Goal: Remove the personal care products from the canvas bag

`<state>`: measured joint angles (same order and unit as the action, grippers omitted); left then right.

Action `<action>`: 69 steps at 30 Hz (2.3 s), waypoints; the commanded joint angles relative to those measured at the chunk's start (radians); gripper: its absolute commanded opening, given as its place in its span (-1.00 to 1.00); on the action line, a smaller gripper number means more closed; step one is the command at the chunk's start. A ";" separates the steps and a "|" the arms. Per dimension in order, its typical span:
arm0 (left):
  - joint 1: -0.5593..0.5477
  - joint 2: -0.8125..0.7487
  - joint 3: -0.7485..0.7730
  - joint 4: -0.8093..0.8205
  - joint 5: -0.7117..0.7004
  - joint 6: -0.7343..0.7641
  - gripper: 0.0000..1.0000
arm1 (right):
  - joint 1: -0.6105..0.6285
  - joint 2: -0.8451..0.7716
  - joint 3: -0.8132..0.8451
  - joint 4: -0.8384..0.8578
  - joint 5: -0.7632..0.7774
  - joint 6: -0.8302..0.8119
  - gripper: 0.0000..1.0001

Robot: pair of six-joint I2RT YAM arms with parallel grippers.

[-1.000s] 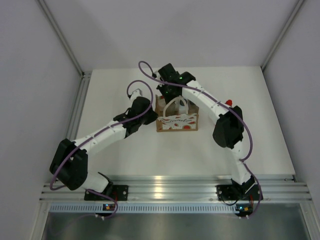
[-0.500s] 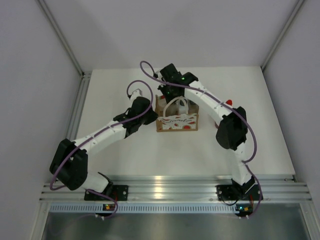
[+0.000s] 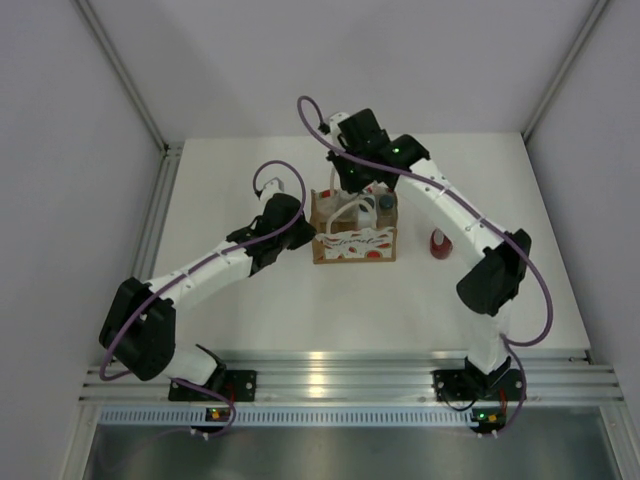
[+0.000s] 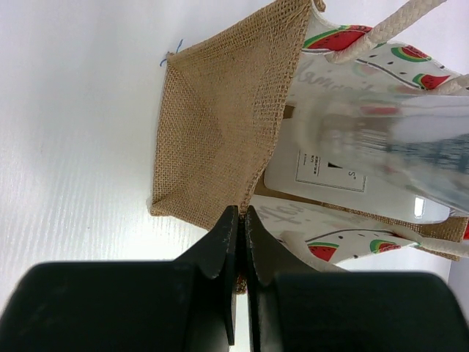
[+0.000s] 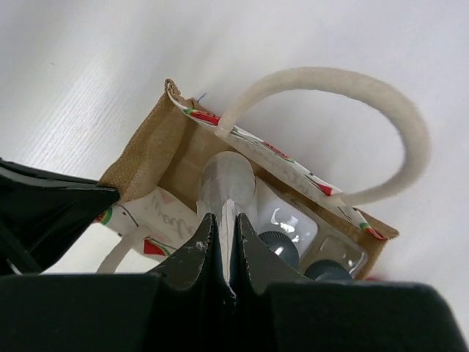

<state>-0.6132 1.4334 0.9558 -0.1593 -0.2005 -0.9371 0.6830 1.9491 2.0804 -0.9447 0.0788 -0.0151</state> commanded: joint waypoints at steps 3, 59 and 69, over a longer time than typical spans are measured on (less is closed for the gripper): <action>0.000 0.016 -0.009 -0.069 -0.010 0.006 -1.00 | -0.008 -0.166 0.024 0.069 0.087 0.030 -1.00; 0.001 -0.014 -0.020 -0.071 0.010 0.049 -1.00 | -0.464 -0.068 -0.241 0.129 0.010 0.142 0.22; 0.001 0.004 -0.009 -0.071 0.026 0.052 -1.00 | -0.284 -0.223 -0.203 0.109 0.145 0.130 0.22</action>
<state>-0.6132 1.4292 0.9554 -0.1600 -0.1905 -0.9131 0.3191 1.8133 1.8332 -0.8600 0.1684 0.1230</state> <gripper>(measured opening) 0.070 0.615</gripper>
